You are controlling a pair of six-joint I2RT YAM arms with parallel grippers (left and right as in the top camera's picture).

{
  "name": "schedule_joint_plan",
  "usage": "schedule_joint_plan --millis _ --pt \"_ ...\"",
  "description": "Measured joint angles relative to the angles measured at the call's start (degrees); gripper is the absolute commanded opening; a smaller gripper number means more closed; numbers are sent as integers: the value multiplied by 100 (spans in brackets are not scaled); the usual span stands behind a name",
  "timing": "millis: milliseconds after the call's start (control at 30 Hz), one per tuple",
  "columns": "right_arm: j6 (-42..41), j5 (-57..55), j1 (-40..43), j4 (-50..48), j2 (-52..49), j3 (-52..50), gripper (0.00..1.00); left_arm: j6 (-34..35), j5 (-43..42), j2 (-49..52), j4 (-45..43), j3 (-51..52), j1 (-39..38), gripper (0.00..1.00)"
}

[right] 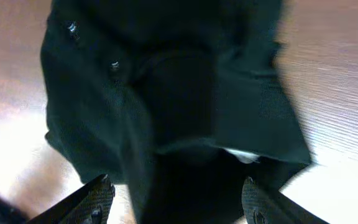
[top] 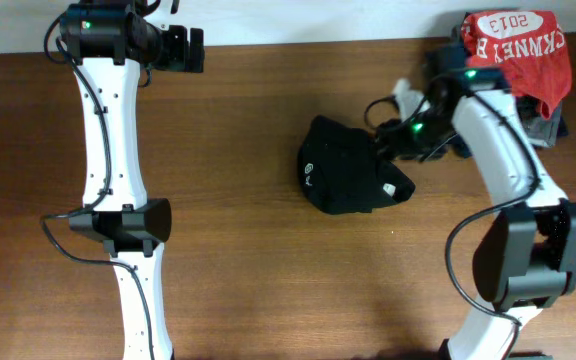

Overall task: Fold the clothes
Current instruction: 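Grasp the folded black bundle with the right gripper and drag it right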

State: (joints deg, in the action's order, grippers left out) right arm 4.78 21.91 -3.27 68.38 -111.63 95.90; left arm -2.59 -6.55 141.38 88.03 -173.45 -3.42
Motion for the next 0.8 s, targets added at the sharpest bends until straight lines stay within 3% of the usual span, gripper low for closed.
schedule_joint_plan --millis 33,67,133,167,567,800 --pt "17 70 -55 -101 0 -122 63 0 0 0 0 0 0 99" --pt "26 142 -98 -162 0 -229 51 0 -2 0 2 0 0 99" --pt "35 251 -153 -210 0 -402 8 0 -2 0 4 0 0 99" --pt "46 293 -164 -205 0 -459 4 0 -2 0 4 0 0 99" --pt "-55 -116 505 452 2 -562 4 0 -2 0 24 0 0 99" --pt "-74 -407 841 61 4 -1467 4 0 0 0 26 0 0 99"
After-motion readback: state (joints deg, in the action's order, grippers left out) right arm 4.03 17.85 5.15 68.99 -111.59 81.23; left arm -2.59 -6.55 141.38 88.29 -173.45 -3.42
